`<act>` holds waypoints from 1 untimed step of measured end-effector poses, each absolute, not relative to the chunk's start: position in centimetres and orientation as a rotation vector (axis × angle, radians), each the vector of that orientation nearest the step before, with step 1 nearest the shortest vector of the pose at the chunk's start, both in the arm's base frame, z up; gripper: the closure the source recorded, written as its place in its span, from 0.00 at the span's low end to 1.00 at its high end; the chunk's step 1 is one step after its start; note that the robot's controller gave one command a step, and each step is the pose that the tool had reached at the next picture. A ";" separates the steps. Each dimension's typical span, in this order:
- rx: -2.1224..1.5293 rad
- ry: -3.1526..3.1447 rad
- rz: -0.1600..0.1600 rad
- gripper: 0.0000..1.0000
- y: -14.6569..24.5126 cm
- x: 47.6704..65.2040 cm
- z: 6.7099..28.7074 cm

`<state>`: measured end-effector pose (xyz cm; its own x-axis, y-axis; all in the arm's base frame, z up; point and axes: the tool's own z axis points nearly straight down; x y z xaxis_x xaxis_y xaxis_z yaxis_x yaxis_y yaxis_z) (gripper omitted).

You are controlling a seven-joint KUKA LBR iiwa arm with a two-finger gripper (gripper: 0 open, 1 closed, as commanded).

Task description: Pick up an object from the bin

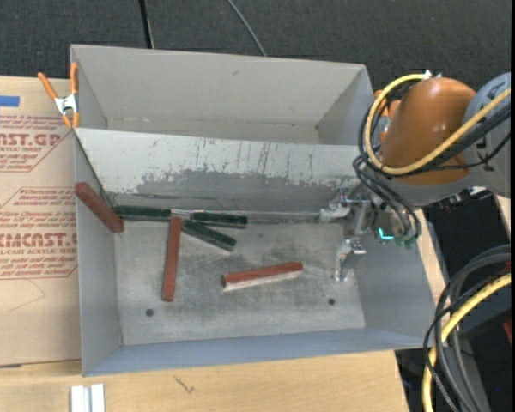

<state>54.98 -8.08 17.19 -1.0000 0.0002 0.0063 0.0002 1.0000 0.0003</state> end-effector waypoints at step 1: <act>0.001 -3.143 0.001 0.00 -8.1 55.2 17.6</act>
Offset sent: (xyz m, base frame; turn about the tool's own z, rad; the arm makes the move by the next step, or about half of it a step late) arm -0.0055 0.0353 -0.1019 -0.0385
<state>55.17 -8.06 17.62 -1.0000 -0.0005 -0.0014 -0.0005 1.0000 -0.0006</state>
